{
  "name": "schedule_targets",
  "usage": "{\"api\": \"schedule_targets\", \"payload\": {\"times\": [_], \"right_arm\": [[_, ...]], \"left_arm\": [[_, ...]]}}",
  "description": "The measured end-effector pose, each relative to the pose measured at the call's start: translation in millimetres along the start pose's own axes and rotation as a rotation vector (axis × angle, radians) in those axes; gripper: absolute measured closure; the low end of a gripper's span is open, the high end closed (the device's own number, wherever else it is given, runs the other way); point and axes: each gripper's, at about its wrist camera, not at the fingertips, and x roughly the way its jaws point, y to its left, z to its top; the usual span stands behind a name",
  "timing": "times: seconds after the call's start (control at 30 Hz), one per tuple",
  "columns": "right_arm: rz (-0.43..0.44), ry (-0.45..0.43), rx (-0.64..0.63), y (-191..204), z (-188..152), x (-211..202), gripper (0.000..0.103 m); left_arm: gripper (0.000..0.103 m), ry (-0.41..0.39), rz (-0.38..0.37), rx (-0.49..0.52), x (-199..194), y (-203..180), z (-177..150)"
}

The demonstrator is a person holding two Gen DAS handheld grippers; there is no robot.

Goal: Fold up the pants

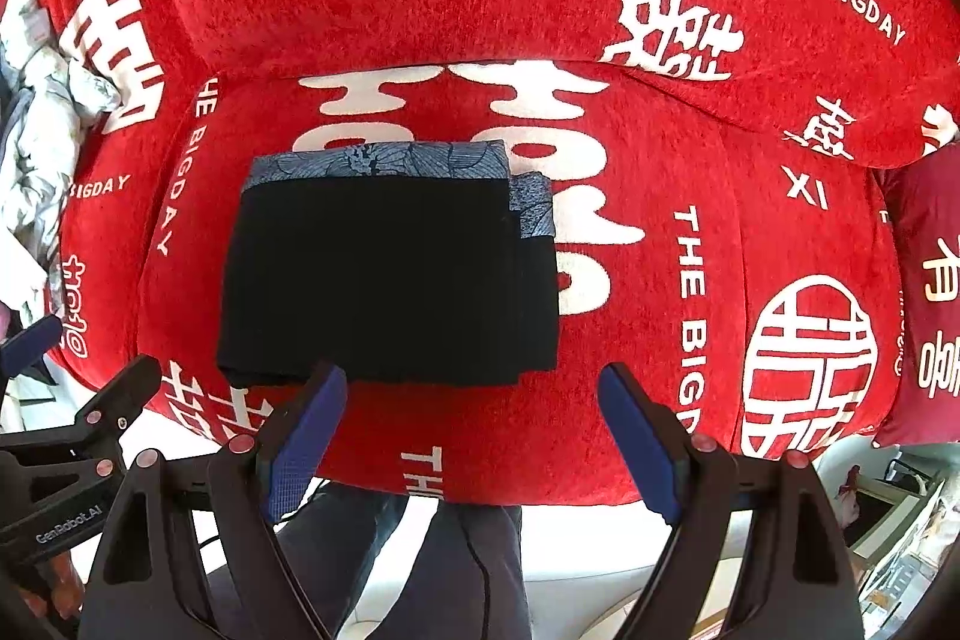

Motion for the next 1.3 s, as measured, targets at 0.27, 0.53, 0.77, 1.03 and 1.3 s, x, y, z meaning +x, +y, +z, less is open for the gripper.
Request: {"api": "schedule_targets", "payload": {"times": [0.27,0.53,0.77,1.03,1.3], "right_arm": [[-0.018,-0.009,-0.015,2.1,-1.8,-0.9,0.015],[-0.024,-0.013,-0.016,2.1,-3.1,-2.2,0.015],[-0.032,-0.017,-0.008,2.6,-7.7,-2.5,0.015],[-0.031,-0.007,-0.007,1.5,-6.5,0.2,0.015],[-0.028,0.001,-0.007,0.3,-5.5,3.7,0.015]], "left_arm": [[0.000,0.000,0.006,0.005,-1.4,-1.1,-0.9],[0.000,-0.011,0.011,0.028,-3.7,-2.1,-2.2],[0.000,-0.023,0.013,0.046,-5.2,-6.5,-0.7],[0.000,-0.027,0.019,0.052,-4.7,-9.0,0.4],[0.000,-0.056,0.006,0.040,-7.4,-8.8,0.7]]}}
